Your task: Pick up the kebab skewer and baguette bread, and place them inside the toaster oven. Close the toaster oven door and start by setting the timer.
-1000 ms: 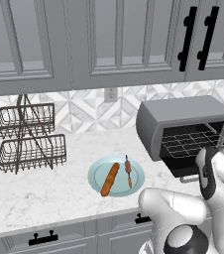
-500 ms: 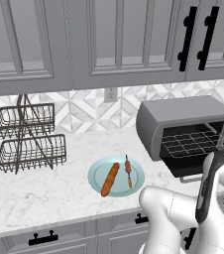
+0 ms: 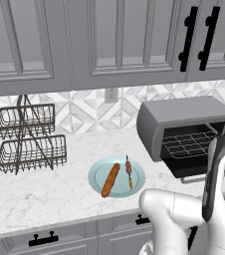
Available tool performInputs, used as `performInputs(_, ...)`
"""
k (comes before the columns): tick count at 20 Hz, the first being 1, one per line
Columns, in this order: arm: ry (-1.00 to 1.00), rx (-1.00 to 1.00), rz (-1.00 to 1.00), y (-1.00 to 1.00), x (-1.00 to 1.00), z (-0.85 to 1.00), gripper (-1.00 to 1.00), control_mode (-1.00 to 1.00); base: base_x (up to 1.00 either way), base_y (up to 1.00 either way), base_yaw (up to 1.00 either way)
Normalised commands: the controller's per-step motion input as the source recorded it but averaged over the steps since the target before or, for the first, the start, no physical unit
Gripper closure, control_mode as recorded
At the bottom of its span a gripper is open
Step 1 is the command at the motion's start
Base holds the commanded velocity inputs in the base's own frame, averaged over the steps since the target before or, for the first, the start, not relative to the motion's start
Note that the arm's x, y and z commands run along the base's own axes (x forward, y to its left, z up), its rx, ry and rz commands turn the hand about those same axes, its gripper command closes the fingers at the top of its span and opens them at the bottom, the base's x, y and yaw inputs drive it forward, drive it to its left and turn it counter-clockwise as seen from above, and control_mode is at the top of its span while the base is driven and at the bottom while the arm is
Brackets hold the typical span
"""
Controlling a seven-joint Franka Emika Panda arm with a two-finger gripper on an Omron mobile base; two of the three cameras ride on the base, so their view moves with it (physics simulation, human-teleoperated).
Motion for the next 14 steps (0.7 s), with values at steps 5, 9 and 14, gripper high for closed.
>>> performInputs(5,0.09,0.00,0.00,0.06,-0.20,0.45,-1.00,-1.00,0.00,0.00,0.00)
performInputs(9,0.07,0.00,0.00,0.21,-0.24,0.32,-1.00,-1.00,0.00,0.00,0.00)
performInputs(14,0.09,0.00,0.00,0.29,-0.23,0.21,-1.00,-1.00,0.00,0.00,0.00)
